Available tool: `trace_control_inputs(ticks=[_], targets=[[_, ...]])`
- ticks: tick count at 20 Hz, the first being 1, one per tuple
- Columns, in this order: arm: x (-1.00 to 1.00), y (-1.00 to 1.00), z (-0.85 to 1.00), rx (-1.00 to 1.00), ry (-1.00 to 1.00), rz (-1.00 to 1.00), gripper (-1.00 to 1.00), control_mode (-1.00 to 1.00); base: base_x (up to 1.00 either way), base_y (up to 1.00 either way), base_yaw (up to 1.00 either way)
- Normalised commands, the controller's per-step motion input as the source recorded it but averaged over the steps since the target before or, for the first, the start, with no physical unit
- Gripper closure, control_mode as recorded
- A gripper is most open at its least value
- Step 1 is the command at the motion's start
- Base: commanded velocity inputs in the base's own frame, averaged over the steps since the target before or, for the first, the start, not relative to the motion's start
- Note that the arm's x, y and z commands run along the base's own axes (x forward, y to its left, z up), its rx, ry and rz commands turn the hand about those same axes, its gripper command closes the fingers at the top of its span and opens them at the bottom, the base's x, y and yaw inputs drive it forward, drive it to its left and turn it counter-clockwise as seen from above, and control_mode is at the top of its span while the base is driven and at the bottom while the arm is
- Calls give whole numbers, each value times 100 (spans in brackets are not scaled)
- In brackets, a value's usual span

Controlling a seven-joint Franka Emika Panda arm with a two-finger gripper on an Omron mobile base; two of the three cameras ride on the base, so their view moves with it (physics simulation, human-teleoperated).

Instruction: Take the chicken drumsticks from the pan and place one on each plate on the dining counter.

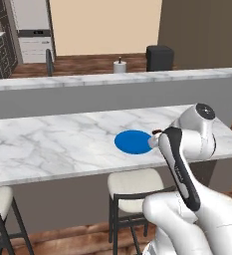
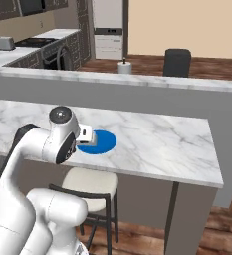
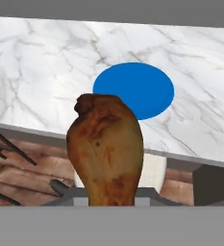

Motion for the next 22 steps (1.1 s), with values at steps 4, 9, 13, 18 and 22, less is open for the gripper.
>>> trace_control_inputs(ticks=[4,9,13,18,22], targets=[[100,19,-21,-10,16,0,100,-100,0,0,0],[94,5,-26,0,13,2,100,-100,0,0,0],[92,6,-54,-3,2,1,100,-100,0,0,0],[86,3,-59,0,3,0,100,-100,0,0,0],[62,2,-59,0,11,0,100,-100,0,0,0]])
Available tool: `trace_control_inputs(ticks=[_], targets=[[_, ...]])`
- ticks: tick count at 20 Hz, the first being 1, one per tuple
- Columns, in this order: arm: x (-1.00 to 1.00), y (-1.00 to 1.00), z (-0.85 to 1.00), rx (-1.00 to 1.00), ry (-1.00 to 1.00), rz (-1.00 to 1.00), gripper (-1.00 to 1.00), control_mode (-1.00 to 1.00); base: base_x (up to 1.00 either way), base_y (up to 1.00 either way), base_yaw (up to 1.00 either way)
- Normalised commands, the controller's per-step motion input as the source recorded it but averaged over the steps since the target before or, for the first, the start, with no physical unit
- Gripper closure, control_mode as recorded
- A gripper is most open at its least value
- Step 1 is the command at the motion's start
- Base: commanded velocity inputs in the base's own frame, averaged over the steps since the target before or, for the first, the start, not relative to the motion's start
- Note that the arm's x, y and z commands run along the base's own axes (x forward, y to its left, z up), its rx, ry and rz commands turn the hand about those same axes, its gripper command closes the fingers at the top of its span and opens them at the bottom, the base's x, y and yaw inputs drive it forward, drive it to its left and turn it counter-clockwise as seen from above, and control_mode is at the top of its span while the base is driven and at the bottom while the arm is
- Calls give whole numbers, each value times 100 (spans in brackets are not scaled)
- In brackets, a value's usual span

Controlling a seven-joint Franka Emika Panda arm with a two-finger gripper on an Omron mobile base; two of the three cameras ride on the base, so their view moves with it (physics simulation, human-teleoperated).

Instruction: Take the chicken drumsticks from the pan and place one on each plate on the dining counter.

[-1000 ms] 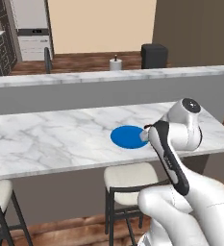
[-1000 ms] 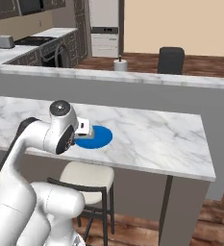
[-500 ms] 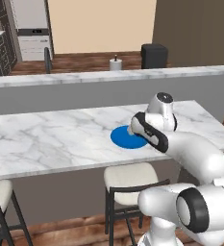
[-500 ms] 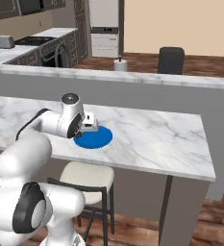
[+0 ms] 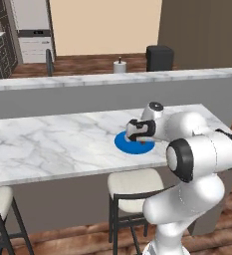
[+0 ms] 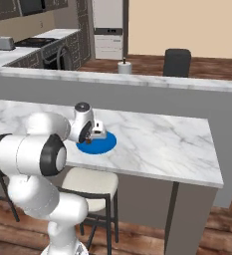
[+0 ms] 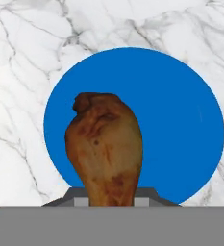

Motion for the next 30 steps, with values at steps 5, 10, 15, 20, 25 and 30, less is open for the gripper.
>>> trace_control_inputs(ticks=[5,10,15,20,25,30], targets=[[52,5,-54,0,6,0,100,-100,0,0,0],[46,0,-32,0,11,0,100,-100,0,0,0],[26,1,-16,0,10,0,-100,-100,0,0,0],[18,0,-4,0,7,0,-100,-100,0,0,0],[12,0,0,0,2,0,-100,-100,0,0,0],[0,1,18,0,0,0,-100,-100,0,0,0]])
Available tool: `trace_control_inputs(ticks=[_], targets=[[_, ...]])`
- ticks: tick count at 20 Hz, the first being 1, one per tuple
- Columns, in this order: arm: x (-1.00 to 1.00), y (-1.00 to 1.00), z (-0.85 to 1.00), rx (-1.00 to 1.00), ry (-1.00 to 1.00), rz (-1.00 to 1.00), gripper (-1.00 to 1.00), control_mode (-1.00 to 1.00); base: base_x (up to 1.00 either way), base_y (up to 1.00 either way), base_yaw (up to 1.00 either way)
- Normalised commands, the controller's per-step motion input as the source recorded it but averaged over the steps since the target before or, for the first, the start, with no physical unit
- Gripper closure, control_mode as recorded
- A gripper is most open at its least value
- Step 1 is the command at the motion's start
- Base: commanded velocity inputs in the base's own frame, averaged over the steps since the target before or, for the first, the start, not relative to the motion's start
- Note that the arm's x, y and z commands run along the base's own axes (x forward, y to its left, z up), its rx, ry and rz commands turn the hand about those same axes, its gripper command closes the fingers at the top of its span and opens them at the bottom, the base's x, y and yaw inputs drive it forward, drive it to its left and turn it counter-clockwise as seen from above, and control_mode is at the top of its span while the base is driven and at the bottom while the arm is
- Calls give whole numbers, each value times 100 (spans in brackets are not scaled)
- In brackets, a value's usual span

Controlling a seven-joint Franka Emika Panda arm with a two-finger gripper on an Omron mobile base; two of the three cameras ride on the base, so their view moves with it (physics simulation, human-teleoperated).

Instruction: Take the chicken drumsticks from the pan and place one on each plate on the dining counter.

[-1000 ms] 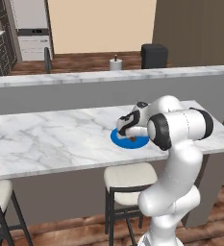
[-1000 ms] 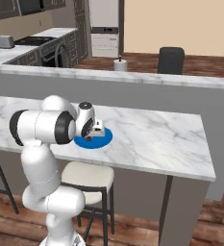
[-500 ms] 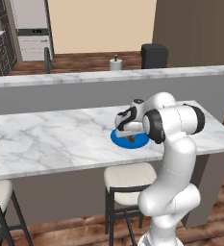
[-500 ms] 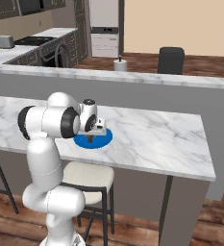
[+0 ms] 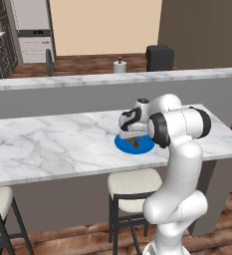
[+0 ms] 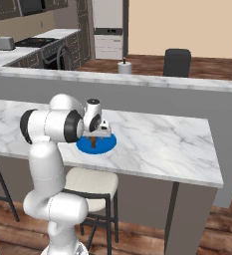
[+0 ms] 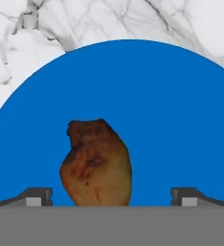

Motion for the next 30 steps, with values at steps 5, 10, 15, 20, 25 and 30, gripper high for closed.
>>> trace_control_inputs(ticks=[5,10,15,20,25,30], targets=[[-8,7,56,-5,2,0,-100,-100,0,0,0],[-52,5,63,-1,11,0,-100,-100,0,0,0],[-70,0,58,0,0,0,-100,-100,0,0,0],[-75,0,52,0,0,0,-100,-100,0,0,0],[-68,0,37,-3,0,-2,-100,-100,0,0,0],[-83,-2,22,-2,-6,-1,-100,-100,0,0,0]])
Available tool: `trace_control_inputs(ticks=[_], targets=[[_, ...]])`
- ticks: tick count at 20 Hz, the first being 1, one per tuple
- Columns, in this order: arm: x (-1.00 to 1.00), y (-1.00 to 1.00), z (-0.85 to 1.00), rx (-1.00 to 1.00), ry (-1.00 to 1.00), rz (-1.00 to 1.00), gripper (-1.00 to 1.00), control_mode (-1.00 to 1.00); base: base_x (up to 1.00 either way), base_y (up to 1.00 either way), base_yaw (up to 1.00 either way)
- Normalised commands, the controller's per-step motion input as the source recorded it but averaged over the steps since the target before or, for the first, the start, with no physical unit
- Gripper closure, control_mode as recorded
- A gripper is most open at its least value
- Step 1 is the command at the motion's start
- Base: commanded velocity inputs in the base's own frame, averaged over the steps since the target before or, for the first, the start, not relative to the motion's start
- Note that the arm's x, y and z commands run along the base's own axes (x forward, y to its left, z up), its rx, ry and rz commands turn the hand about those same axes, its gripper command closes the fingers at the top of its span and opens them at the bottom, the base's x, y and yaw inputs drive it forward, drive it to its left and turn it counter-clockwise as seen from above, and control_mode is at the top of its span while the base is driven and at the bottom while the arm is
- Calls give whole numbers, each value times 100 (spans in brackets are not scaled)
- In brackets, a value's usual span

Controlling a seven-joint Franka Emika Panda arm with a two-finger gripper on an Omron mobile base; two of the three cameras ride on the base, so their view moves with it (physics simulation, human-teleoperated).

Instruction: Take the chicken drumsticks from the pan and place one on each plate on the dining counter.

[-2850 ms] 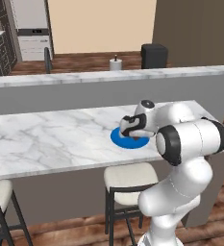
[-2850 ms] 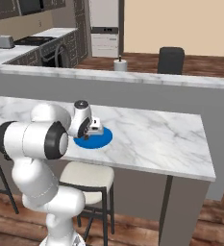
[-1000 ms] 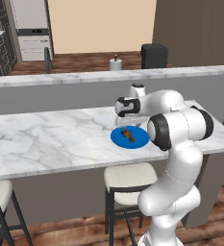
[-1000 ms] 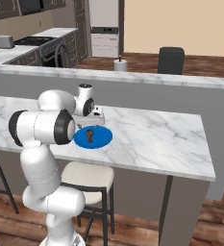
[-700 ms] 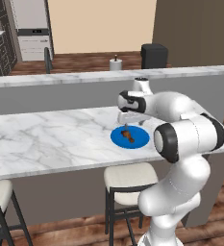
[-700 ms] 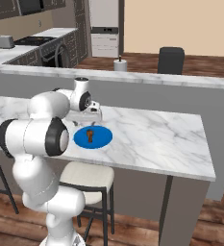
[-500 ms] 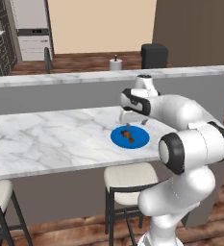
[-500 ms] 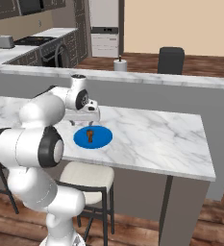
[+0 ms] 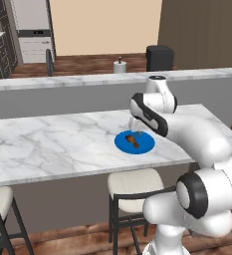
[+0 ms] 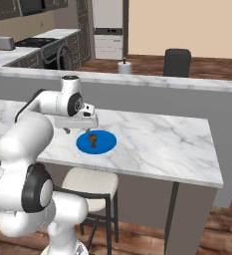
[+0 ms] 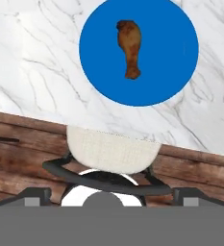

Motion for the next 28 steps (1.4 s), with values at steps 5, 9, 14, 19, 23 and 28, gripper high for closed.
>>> trace_control_inputs(ticks=[5,9,14,19,23,28], targets=[[-72,-2,9,0,1,-3,-100,-100,0,0,0],[-15,0,0,-2,2,0,-100,-100,0,0,0],[0,0,0,0,0,0,-100,100,-6,-1,0],[0,0,0,0,0,0,-100,100,-5,-66,-3],[0,0,0,0,0,0,-100,100,0,-100,-6],[0,0,0,0,0,0,-100,100,1,-100,-8]])
